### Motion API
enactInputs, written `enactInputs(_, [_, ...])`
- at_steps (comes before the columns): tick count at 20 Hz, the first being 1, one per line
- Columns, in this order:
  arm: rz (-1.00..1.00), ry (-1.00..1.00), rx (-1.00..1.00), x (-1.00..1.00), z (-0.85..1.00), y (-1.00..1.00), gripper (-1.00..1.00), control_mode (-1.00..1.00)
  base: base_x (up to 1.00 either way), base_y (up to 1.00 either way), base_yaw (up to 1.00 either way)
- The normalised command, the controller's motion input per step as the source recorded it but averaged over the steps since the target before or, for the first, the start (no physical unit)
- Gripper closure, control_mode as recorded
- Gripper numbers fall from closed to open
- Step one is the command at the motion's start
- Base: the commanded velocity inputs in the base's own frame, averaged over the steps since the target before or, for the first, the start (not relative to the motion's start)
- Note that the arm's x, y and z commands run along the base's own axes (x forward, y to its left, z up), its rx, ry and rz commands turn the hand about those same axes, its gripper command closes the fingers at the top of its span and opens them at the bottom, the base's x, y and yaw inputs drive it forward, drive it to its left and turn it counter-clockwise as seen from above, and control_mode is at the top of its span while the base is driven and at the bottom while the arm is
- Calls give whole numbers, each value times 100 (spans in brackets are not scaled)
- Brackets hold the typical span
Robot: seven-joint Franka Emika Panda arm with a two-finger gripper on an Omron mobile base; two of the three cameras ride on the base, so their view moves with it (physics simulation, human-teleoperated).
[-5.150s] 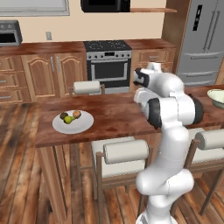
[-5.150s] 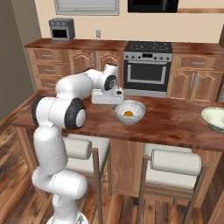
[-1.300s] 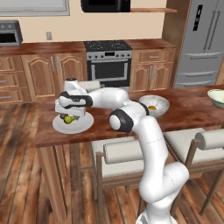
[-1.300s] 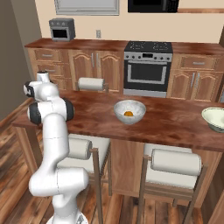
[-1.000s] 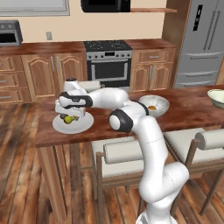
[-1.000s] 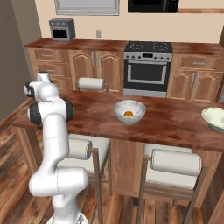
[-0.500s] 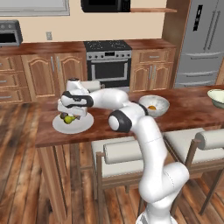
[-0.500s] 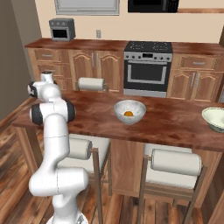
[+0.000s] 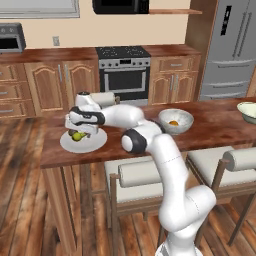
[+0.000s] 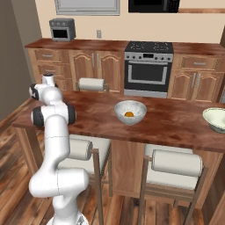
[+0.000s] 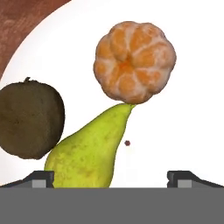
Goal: Take the fruits from the plate on the dining counter and place two fruits in each bowl.
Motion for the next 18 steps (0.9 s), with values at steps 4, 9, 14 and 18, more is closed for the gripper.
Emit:
enactInputs(4, [0,0,0,13,-2,22,-100,-100,0,0,0])
enactInputs(9, [0,0,0,0,0,3,-100,-100,0,0,0])
enactInputs(14, [0,-5,3,-6,1,0,-100,-100,0,0,0])
enactInputs(18, [0,-8,5,-3,-3,0,-100,-100,0,0,0])
